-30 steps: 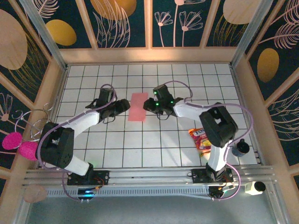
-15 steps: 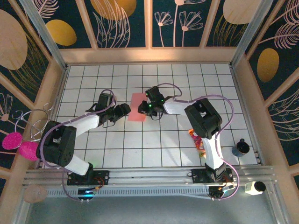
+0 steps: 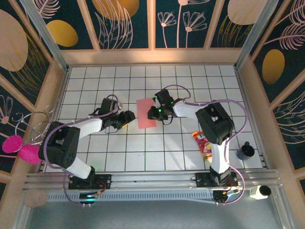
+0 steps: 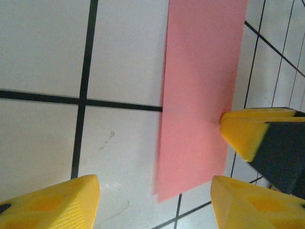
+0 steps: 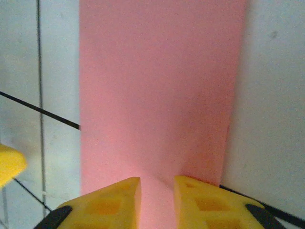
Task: Fold a paper plane with a square sheet of paper (pick it up from the middle)
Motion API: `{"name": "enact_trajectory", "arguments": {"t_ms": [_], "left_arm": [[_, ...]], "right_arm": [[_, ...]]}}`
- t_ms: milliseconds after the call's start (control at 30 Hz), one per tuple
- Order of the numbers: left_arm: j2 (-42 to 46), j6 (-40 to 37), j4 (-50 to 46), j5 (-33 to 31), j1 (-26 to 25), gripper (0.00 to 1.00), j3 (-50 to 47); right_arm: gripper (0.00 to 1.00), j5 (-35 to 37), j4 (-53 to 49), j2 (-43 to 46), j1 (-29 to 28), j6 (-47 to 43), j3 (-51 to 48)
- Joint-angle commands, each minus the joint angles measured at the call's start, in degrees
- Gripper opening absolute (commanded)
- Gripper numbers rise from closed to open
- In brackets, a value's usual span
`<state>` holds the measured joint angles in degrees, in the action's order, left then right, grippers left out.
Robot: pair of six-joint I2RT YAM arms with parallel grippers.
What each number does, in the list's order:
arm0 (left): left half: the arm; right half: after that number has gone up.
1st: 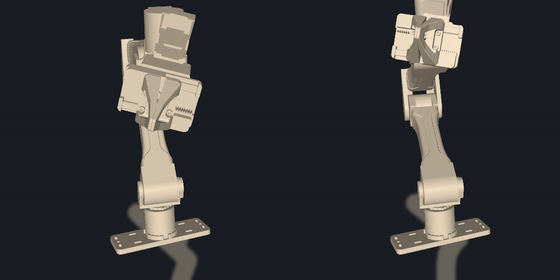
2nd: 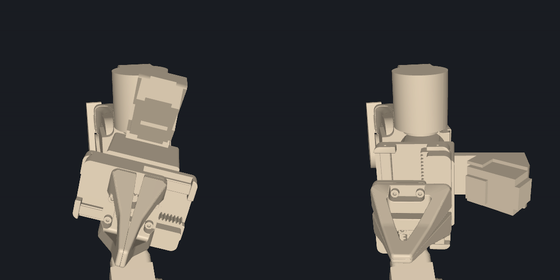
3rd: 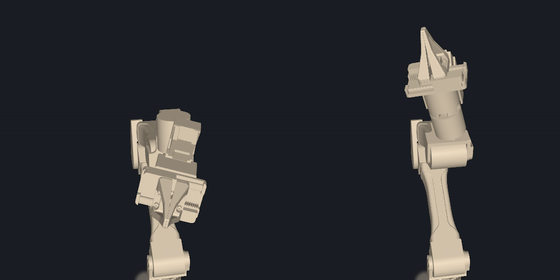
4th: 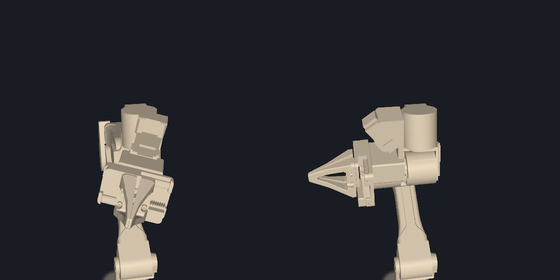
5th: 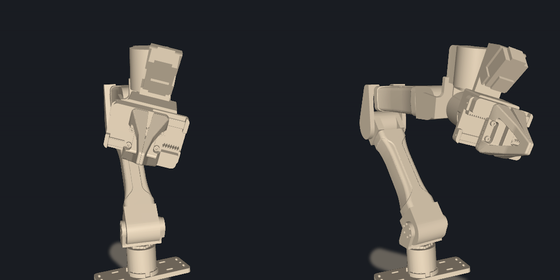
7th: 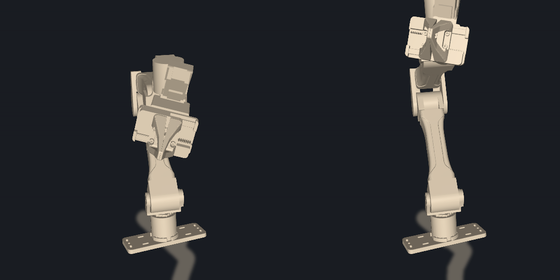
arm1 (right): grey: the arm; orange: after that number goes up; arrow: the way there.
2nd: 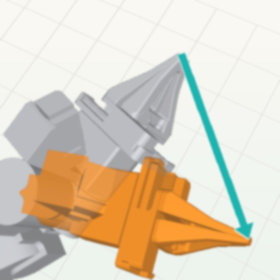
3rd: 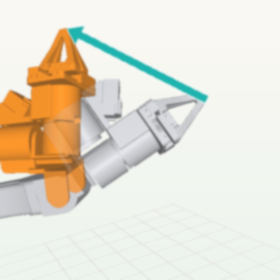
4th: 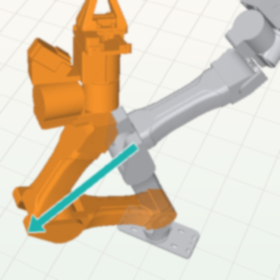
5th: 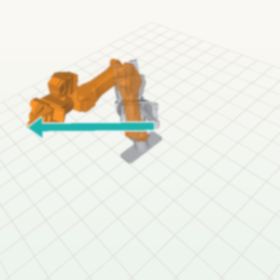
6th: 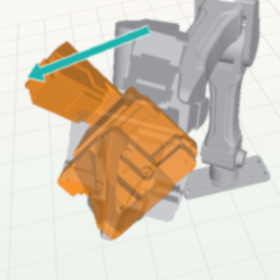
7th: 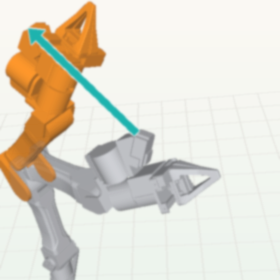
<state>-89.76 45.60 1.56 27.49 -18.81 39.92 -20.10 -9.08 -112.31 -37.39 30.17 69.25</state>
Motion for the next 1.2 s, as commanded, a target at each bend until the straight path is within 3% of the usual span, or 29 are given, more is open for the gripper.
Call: {"name": "enact_trajectory", "arguments": {"t_ms": [0, 167, 567, 767, 1167], "left_arm": [[0.10, 2.52, 2.77, 2.71, -1.49, 0.62, -0.83], [-0.73, 4.56, 3.66, 1.81, -4.47, 0.60, -0.83], [-3.10, 5.00, 3.53, 0.95, -5.71, 0.56, -0.92], [-4.39, 5.17, 3.58, 1.68, -6.15, 0.44, -0.56], [-7.22, 5.35, 4.87, 3.64, -6.85, 0.36, 1.45]], "right_arm": [[0.28, -0.99, 5.81, 5.31, 0.81, 6.73, -1.79], [0.28, 0.04, 8.69, 3.22, 1.95, 12.86, -3.52], [0.24, -1.55, 7.74, -1.02, 2.04, 13.07, -4.54], [0.23, -1.00, 6.68, -2.64, 2.26, 13.31, -5.66], [0.23, -1.48, 6.90, -3.26, 2.67, 13.85, -7.00]]}}
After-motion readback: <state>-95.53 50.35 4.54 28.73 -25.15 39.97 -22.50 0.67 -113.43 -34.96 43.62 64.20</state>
